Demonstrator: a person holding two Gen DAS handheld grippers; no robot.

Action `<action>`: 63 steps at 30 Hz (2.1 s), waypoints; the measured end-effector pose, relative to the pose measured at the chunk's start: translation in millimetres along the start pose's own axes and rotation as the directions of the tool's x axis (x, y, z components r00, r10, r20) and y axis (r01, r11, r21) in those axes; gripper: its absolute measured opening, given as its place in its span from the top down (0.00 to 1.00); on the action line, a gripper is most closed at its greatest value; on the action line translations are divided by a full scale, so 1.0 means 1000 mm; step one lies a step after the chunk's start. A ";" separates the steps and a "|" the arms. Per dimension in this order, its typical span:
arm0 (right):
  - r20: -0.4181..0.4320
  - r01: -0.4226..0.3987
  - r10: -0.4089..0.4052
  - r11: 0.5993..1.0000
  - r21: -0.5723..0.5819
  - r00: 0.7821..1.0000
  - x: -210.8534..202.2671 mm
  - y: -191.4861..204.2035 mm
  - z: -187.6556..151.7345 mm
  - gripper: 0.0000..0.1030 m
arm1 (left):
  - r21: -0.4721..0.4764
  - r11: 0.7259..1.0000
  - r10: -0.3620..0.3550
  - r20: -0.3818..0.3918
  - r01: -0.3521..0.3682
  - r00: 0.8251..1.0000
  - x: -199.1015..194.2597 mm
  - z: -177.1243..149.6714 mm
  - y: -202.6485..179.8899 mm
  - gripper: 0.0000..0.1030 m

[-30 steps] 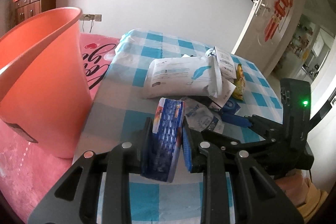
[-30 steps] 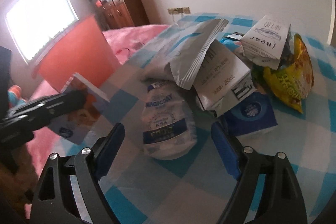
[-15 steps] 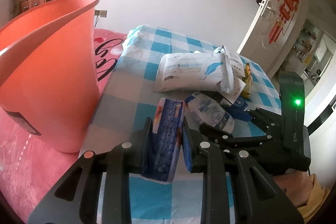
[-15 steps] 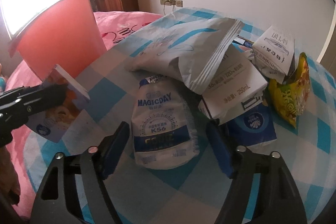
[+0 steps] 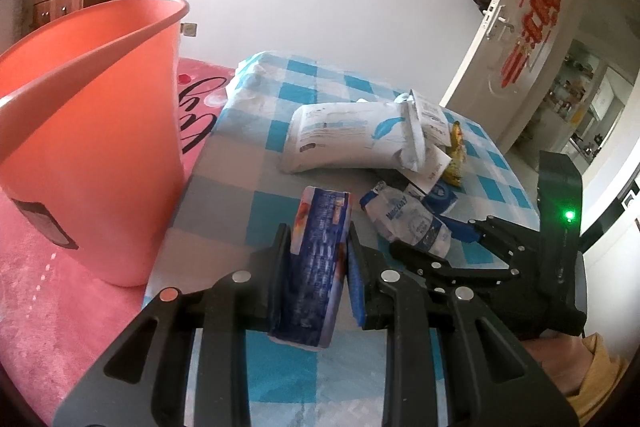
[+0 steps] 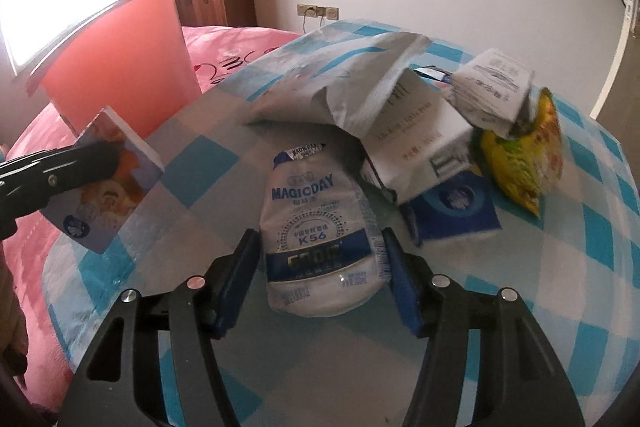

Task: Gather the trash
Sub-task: 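Grasp the white MAGICDAY bag with the right gripper while the left holds the biscuit pack, then carry both items over the orange bucket and open both grippers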

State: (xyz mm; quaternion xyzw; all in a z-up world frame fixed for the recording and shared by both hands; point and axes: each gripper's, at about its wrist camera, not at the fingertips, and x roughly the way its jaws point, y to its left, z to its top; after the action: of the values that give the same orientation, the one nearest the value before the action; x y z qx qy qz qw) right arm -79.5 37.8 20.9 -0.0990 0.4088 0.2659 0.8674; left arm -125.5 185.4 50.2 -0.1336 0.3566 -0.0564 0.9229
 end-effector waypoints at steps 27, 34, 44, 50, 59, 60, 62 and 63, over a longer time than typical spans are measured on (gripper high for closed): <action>0.144 -0.085 0.068 0.989 0.119 0.987 -0.091 0.000 0.034 0.40 | 0.070 0.996 -0.060 0.144 0.050 0.988 -0.060 0.041 -0.019 0.73; 0.198 -0.170 0.155 0.984 0.056 0.968 -0.107 0.028 0.085 0.40 | 0.053 0.998 -0.026 0.235 0.014 0.972 -0.092 0.068 -0.001 0.73; 0.233 -0.273 0.294 0.955 -0.117 0.927 -0.103 0.109 0.167 0.40 | -0.052 0.992 0.124 0.304 -0.113 0.945 -0.118 0.101 0.064 0.73; 0.195 -0.311 0.340 0.936 -0.164 0.920 -0.077 0.147 0.192 0.40 | -0.118 0.981 0.184 0.269 -0.157 0.946 -0.101 0.112 0.105 0.73; 0.127 -0.337 0.359 0.927 -0.166 0.925 -0.031 0.168 0.203 0.40 | -0.170 0.964 0.241 0.240 -0.204 0.940 -0.072 0.113 0.137 0.70; 0.125 -0.338 0.359 0.927 -0.162 0.925 -0.026 0.167 0.203 0.40 | -0.175 0.963 0.246 0.241 -0.207 0.939 -0.070 0.113 0.139 0.68; 0.116 -0.346 0.364 0.926 -0.149 0.924 -0.019 0.165 0.204 0.40 | -0.185 0.958 0.263 0.252 -0.220 0.931 -0.069 0.115 0.141 0.58; 0.119 -0.348 0.364 0.928 -0.135 0.924 -0.017 0.161 0.204 0.39 | -0.193 0.954 0.275 0.259 -0.229 0.926 -0.070 0.115 0.142 0.51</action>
State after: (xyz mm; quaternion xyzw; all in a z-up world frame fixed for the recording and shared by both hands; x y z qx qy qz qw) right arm -41.8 246.0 172.9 -0.0519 0.3419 0.4480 0.8244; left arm -98.2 359.0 136.4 -0.1666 0.2384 0.1113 0.9503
